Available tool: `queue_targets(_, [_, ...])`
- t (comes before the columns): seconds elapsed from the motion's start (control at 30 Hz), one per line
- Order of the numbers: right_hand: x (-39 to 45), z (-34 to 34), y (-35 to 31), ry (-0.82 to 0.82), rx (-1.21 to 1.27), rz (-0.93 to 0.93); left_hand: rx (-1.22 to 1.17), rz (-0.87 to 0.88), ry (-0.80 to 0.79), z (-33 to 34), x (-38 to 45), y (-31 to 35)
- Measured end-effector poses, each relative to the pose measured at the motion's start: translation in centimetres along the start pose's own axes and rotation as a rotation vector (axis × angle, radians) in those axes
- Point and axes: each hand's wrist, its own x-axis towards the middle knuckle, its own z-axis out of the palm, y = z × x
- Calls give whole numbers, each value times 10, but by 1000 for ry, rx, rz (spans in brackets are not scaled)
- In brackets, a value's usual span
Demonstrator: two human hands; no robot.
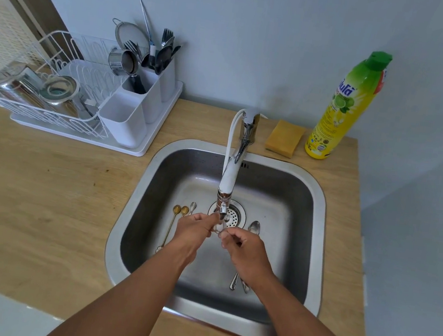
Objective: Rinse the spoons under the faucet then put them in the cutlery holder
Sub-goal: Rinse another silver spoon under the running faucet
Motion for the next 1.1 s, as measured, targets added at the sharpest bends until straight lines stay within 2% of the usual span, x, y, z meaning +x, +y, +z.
queue_targets(0.13, [1, 1, 2, 46, -117, -81, 41, 9, 89, 5, 3, 4])
queue_targets(0.27, [4, 3, -1, 85, -344, -176, 82, 85, 13, 7, -3, 6])
queue_targets(0.33, [3, 3, -1, 119, -366, -207, 71, 92, 14, 9, -3, 7])
queue_targets(0.43, [2, 2, 1, 142, -393, -227, 62, -13, 40, 7, -6, 16])
queue_targets(0.53, [3, 1, 2, 165, -414, -214, 5, -159, -49, 2, -6, 21])
queue_targets(0.6, [3, 1, 1, 188, -407, -202, -21, -172, -129, 1, -3, 17])
queue_targets(0.7, [3, 0, 0, 218, -391, -208, -41, -123, -173, 0, -4, 9])
queue_targets(0.9, [-1, 4, -1, 156, -436, -232, -60, 98, -24, 1, -12, -4])
queue_targets(1.0, [-2, 6, -2, 137, -454, -205, -61, 182, -17, 4, -15, -7])
queue_targets(1.1, [-2, 3, -3, 95, -367, -158, -39, 251, -26, 1, -20, -7])
